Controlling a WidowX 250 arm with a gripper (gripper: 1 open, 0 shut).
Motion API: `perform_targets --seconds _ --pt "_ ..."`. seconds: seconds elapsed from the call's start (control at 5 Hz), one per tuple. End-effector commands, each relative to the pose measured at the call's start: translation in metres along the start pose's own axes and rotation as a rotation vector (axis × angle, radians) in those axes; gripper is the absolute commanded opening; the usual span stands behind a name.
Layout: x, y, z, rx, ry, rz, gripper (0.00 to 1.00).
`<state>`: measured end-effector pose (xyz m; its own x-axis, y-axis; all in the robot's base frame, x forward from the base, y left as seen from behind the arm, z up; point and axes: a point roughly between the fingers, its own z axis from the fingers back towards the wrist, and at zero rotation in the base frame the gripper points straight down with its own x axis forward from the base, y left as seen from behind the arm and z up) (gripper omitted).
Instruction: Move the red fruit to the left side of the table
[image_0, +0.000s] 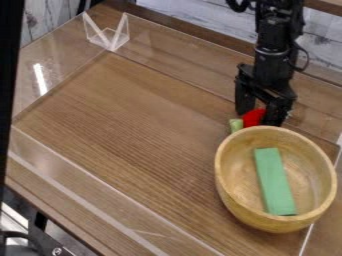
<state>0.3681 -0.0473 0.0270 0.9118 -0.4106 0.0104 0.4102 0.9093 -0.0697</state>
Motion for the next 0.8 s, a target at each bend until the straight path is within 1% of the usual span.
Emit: perform_targets --seconds 0.0,0.2,0.4,0.6 --pt "-0.002 0.022 0.012 0.034 -0.031 -0.015 1.0" --pt "-0.002 0.018 0.008 0.045 -0.037 0.008 1.0" --pt "-0.001 0.012 0.002 0.049 -0.038 0.022 1.0" --pt "-0.003 0.013 -0.002 0.055 -0.04 0.007 1.0"
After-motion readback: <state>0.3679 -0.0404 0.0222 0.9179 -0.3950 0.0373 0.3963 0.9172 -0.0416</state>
